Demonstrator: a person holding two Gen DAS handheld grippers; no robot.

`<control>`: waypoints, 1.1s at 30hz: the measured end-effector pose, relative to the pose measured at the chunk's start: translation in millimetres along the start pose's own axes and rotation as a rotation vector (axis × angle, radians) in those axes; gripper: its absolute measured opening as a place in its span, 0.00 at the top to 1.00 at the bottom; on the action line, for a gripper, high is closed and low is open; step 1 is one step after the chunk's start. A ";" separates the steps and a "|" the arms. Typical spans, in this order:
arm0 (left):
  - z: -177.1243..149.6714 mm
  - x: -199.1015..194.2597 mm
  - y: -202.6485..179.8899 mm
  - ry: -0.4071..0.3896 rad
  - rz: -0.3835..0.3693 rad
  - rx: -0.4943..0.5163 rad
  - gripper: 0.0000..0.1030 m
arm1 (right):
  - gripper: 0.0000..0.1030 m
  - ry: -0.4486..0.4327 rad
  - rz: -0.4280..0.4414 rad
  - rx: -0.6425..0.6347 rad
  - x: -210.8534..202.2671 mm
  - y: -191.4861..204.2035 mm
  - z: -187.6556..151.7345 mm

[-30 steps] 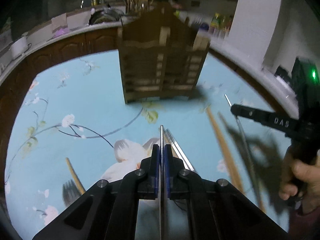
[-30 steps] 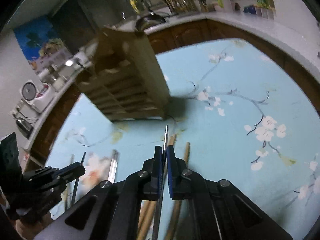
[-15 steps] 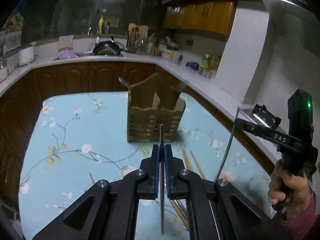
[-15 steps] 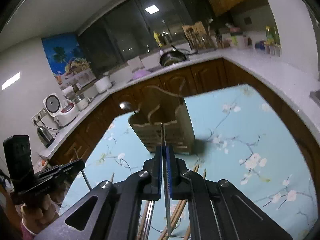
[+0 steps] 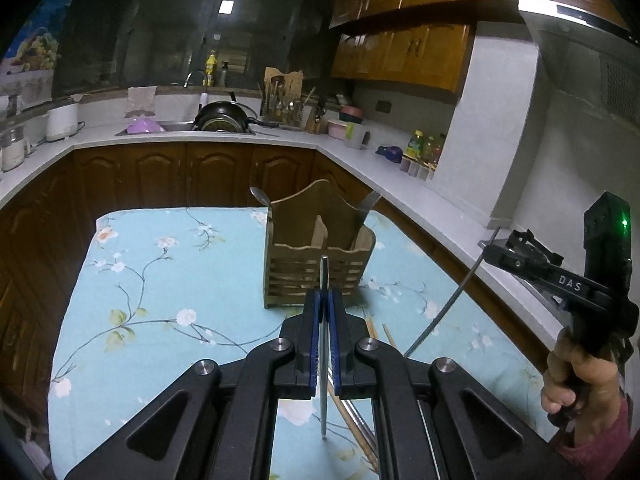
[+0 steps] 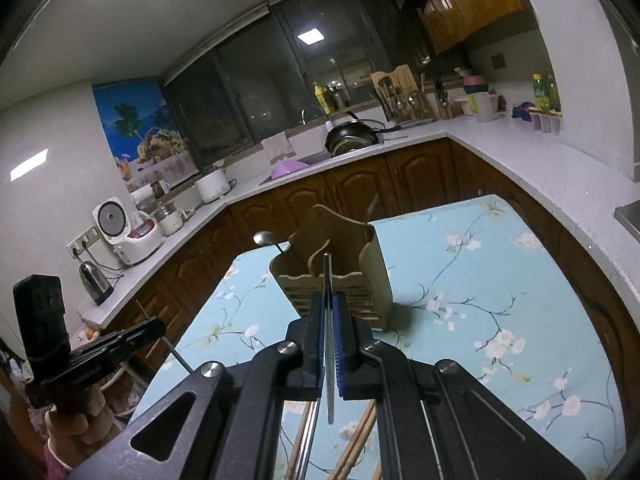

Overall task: Organize utensils
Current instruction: 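Lift the steel chopstick with the left tool while the right tool carries its chopstick to the holder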

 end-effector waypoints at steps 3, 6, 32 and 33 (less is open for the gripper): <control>6.4 0.5 1.5 -0.016 0.003 -0.006 0.97 | 0.96 -0.008 -0.001 -0.002 -0.4 0.5 4.7; 12.6 1.8 3.4 -0.030 0.006 -0.007 0.97 | 0.96 -0.019 0.001 -0.005 -0.7 1.2 10.7; 120.2 58.7 24.0 -0.318 0.086 -0.030 0.97 | 0.96 -0.210 -0.049 -0.018 22.1 0.1 139.1; 122.5 69.2 27.5 -0.317 0.091 -0.043 0.97 | 0.96 -0.207 -0.055 -0.014 28.0 -2.4 140.6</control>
Point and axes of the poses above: each gripper's, at about its wrist camera, not at the fingertips, and x roughly the way its jaws point, y to its left, z to its top, the point moved 5 cm from there along x, roughly the way its jaws point, and after that the axes turned 10 degrees about y, right-handed, at the moved point
